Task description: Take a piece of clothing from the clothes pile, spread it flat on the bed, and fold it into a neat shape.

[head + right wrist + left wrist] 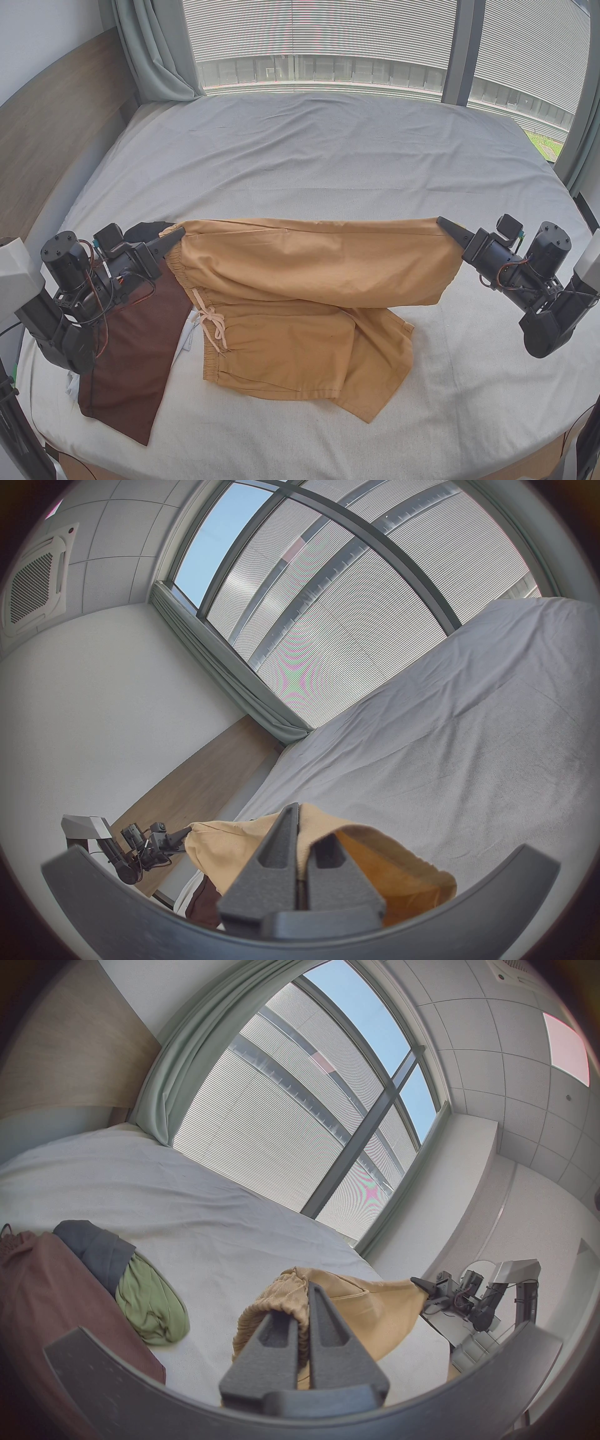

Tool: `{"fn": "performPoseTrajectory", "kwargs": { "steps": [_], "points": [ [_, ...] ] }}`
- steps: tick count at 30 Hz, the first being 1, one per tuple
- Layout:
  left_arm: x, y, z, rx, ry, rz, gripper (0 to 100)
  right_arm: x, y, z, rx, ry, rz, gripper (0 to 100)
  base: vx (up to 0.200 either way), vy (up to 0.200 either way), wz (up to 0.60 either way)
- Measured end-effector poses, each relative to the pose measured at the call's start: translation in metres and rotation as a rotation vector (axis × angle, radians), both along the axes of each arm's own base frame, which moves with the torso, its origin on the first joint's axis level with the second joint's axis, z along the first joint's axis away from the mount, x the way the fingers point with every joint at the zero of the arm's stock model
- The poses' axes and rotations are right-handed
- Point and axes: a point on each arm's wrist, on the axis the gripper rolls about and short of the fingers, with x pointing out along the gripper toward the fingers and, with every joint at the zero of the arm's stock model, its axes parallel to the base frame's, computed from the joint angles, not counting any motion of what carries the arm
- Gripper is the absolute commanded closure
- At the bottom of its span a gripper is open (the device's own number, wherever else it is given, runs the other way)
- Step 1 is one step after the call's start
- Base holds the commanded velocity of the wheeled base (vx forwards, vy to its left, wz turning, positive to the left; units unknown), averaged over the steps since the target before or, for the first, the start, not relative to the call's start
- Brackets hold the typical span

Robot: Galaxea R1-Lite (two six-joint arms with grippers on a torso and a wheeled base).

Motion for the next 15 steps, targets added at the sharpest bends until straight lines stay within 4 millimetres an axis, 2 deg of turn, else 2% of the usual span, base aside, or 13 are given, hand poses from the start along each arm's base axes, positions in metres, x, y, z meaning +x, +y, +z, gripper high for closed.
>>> {"fn": "performPoseTrajectory", "kwargs": {
  "steps": [7,15],
  "points": [
    [0.023,-0.001,-0.001,-0.019,-0.033,0.078,100,0.021,0.001,-0.010,0.000,-0.003,-0.007,100,0.000,0.000,0.00],
    [0.039,-0.002,-0.011,-0.019,-0.030,0.083,100,0.041,0.003,-0.013,0.007,-0.032,-0.010,100,0.000,0.000,0.00]
  ]
}}
